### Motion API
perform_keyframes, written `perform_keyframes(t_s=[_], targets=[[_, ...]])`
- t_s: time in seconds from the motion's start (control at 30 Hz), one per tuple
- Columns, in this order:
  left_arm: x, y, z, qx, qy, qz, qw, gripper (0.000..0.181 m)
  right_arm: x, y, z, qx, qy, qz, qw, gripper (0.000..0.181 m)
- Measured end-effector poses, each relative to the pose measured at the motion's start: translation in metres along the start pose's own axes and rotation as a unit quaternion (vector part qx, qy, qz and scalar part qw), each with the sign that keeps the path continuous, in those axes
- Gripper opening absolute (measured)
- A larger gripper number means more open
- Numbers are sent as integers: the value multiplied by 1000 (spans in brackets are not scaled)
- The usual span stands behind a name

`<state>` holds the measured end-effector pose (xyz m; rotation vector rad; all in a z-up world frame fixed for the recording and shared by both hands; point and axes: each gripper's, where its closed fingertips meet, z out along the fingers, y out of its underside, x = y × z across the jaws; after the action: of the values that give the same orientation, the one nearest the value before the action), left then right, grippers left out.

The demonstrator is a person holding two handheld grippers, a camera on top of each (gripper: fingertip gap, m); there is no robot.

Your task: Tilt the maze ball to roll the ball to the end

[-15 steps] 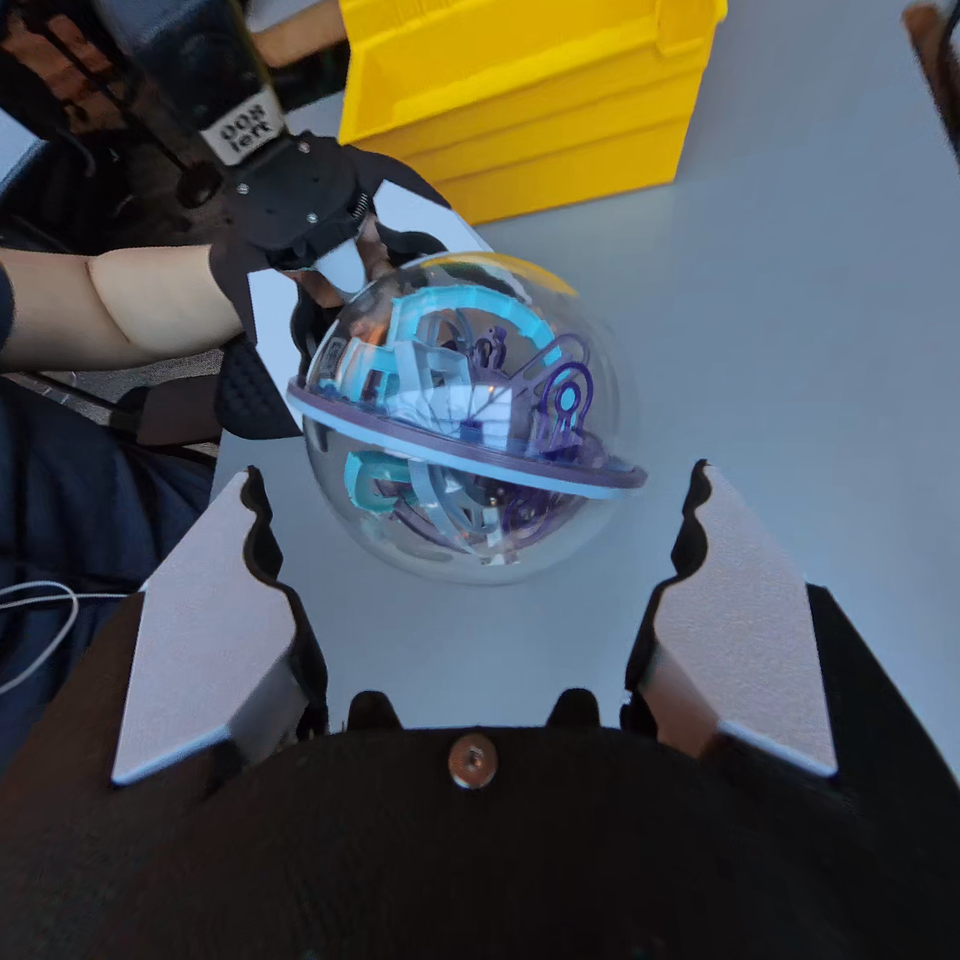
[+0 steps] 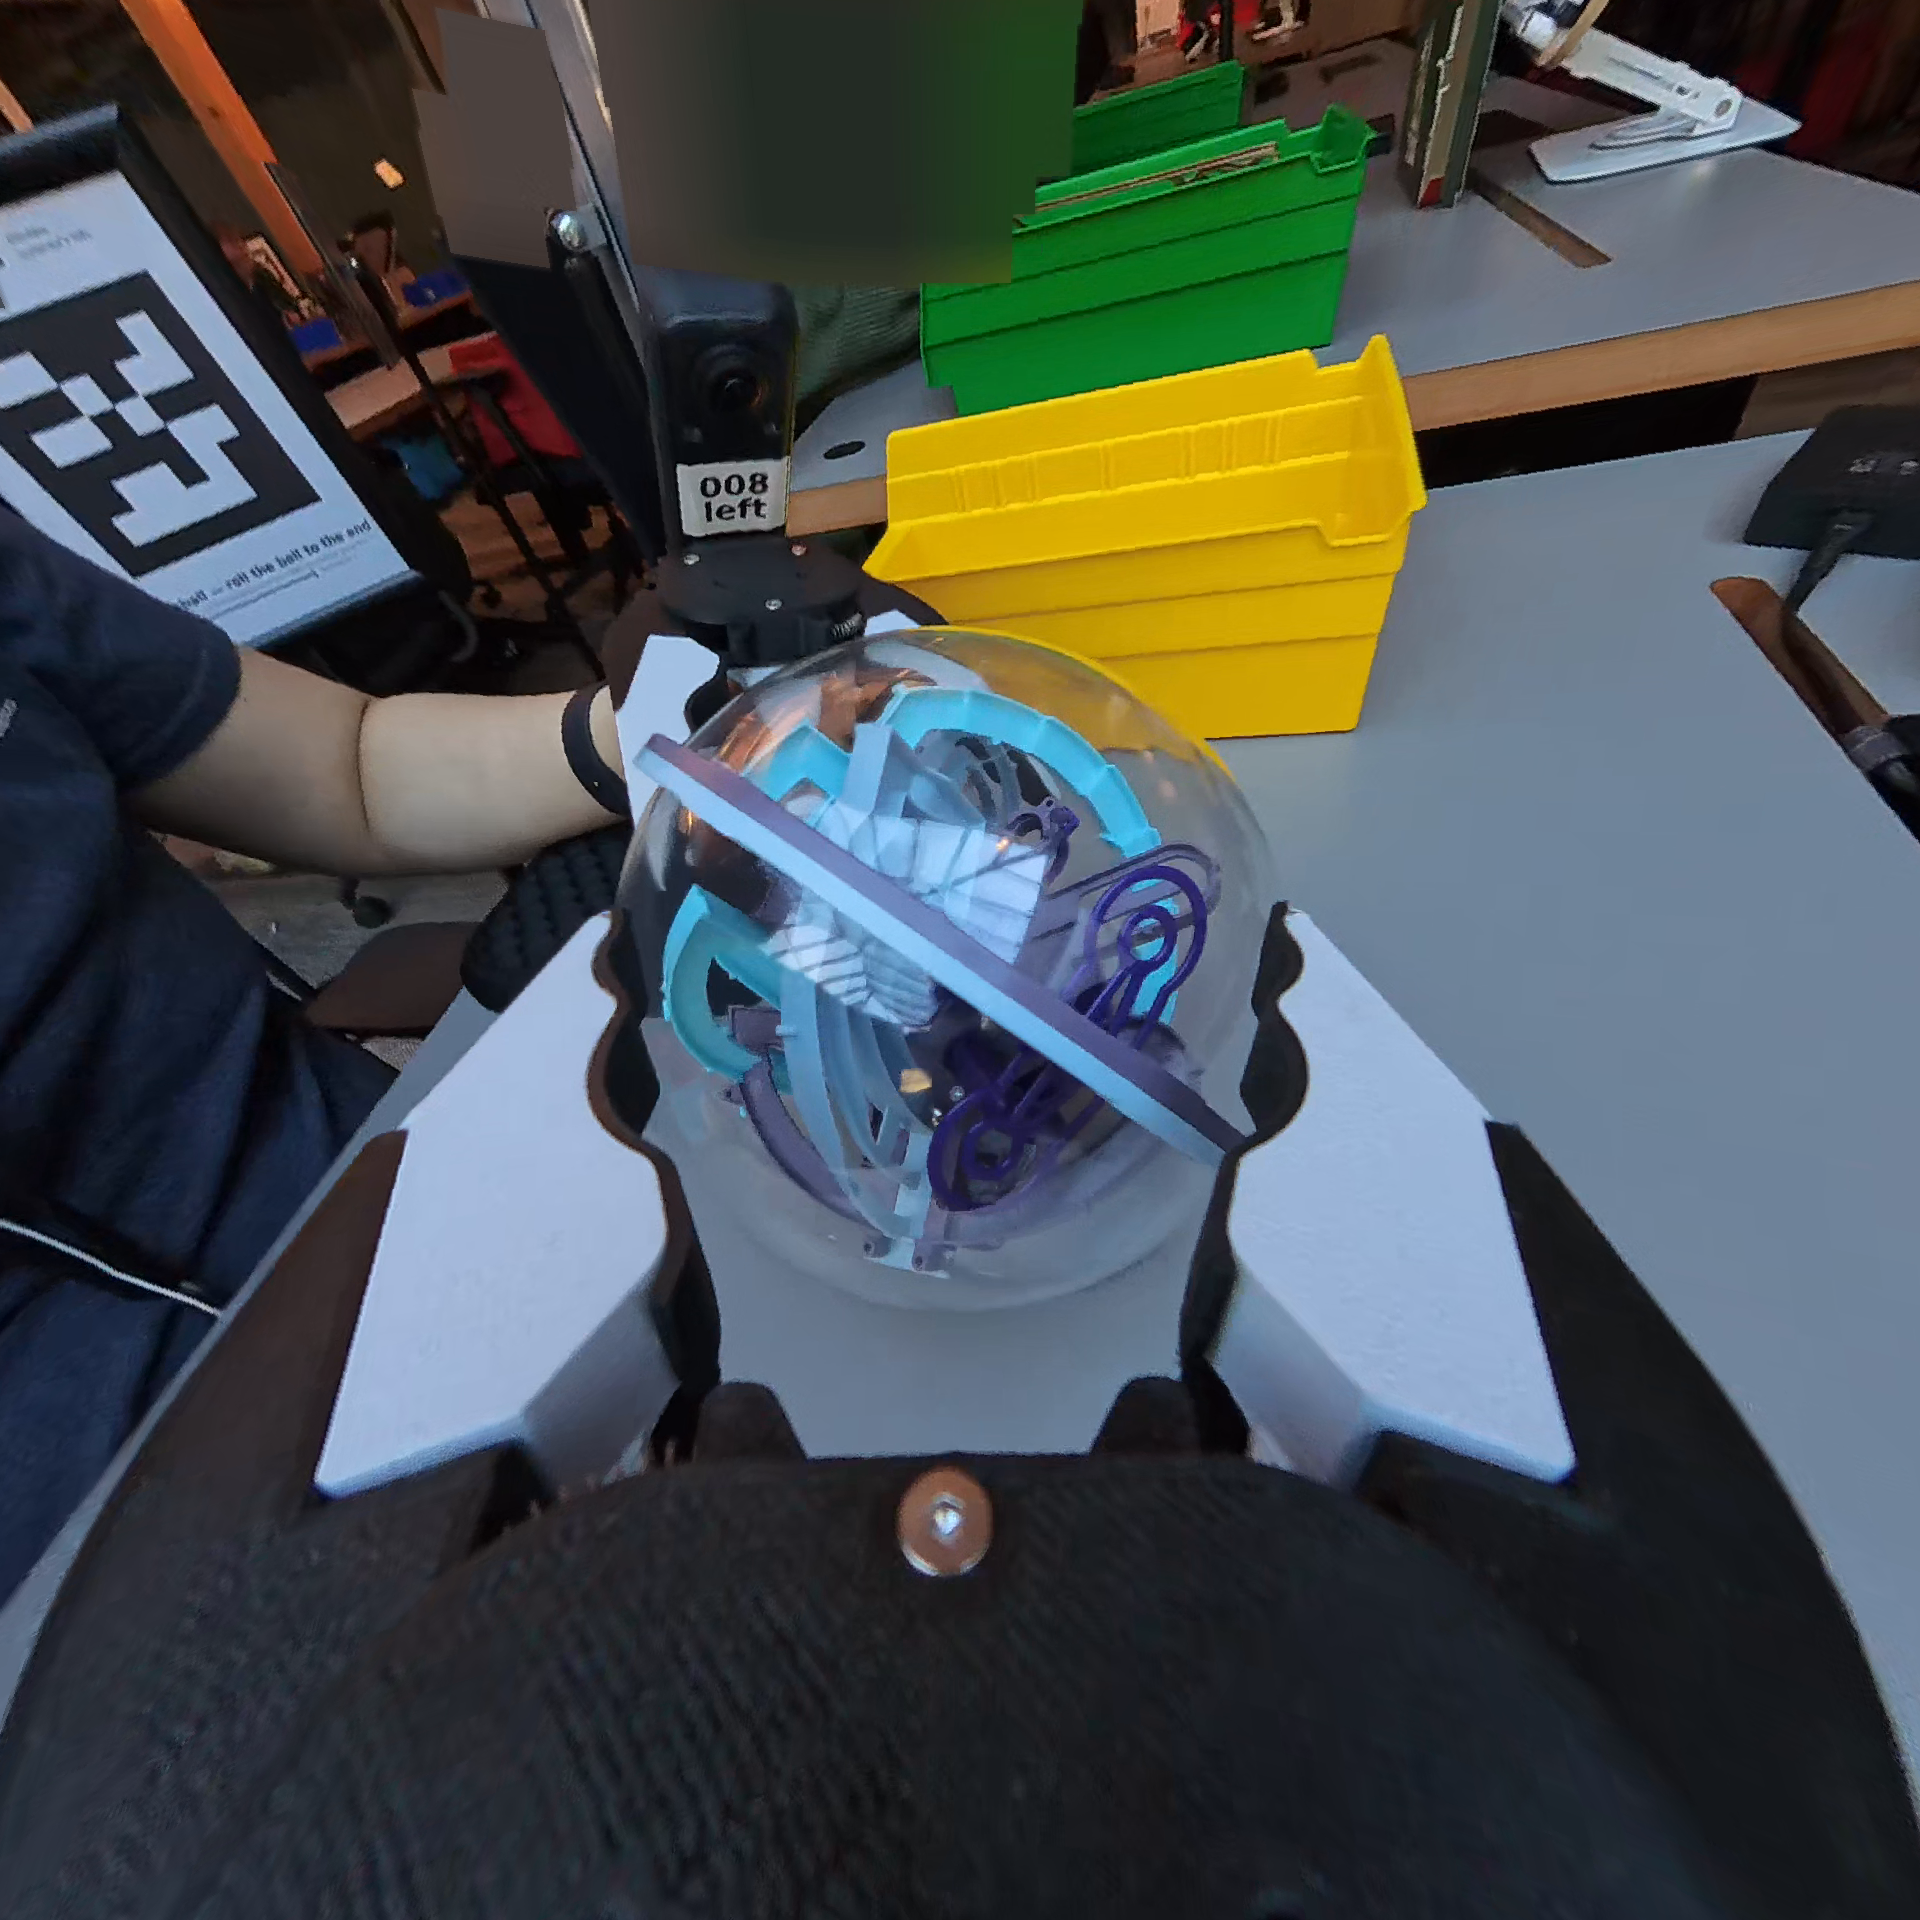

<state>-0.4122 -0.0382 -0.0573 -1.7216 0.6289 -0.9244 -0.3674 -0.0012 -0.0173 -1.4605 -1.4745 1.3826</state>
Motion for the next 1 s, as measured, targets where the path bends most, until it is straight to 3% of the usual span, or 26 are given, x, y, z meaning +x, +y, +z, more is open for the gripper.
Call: perform_keyframes(t_s=[0.5, 0.7, 1.0], targets=[[-2, 3, -6, 15, 24, -57, 998, 98, -4, 5, -11, -3, 108, 21, 994, 113], [9, 11, 10, -22, 53, -68, 996, 98, -9, 5, -20, 9, 159, 26, 987, 116], [44, 20, 43, -65, 123, -87, 987, 98, -30, 15, -57, -7, 242, 75, 967, 117]])
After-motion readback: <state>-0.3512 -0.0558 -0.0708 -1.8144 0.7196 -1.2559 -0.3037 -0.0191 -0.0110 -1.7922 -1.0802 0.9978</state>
